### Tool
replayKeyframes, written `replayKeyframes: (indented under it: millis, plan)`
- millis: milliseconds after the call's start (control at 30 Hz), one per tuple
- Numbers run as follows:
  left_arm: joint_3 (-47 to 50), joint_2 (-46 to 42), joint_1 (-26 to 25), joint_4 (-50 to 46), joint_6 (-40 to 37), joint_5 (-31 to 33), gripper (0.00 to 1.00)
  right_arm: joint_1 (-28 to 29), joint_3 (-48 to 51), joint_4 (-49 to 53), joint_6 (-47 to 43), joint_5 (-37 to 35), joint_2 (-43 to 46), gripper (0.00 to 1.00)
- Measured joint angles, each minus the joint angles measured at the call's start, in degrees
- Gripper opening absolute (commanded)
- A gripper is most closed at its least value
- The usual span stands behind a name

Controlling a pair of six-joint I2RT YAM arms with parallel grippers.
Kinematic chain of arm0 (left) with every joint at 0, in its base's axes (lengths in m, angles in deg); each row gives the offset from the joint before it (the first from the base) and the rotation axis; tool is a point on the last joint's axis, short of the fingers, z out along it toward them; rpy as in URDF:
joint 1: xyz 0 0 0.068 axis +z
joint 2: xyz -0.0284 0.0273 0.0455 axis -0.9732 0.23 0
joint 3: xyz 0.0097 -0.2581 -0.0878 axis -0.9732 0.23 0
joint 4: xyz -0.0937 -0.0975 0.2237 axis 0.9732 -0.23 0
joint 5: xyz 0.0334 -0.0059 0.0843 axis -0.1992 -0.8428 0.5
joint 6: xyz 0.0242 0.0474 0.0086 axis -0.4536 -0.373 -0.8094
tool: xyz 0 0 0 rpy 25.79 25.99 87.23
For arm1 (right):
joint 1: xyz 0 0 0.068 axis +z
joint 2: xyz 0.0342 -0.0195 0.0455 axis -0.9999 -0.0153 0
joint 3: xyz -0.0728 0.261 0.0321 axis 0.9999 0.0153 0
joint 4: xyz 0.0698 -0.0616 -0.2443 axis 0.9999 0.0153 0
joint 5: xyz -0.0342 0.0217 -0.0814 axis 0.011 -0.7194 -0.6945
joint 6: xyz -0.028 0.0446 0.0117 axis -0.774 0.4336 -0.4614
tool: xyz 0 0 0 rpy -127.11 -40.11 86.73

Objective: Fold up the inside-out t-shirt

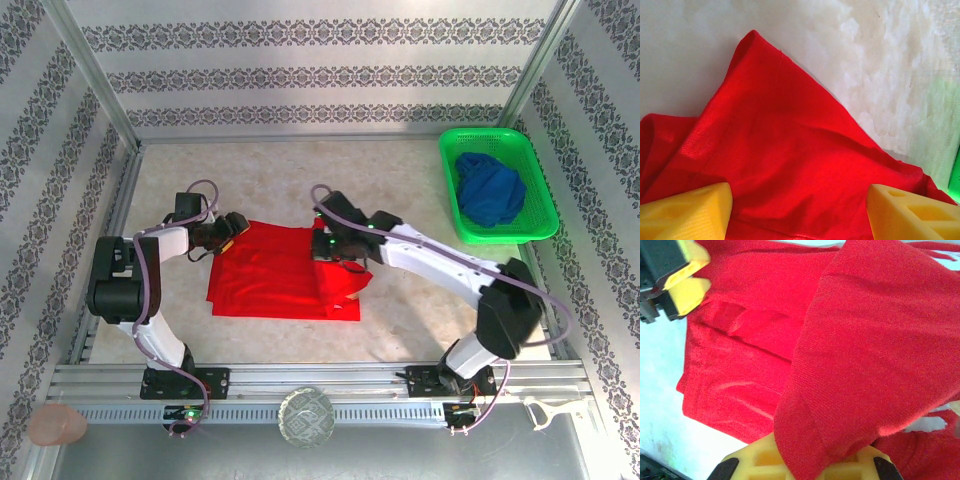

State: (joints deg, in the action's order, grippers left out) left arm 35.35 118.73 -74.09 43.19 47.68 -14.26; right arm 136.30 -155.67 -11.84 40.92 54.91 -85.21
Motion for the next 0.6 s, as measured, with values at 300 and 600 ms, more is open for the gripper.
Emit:
replayKeyframes:
  millis: [300, 600]
  plan:
    - [0.3, 0.3, 0.0, 1.5, 0.0, -0.8, 0.72, 5.5, -13.4, -0.2, 3.8, -0.1, -13.3, 0.0]
    - [0.8, 0.4, 0.0, 3.1, 0.4, -1.2, 0.72, 5.6, -20.4, -1.3, 7.3, -0.1, -20.7, 0.0]
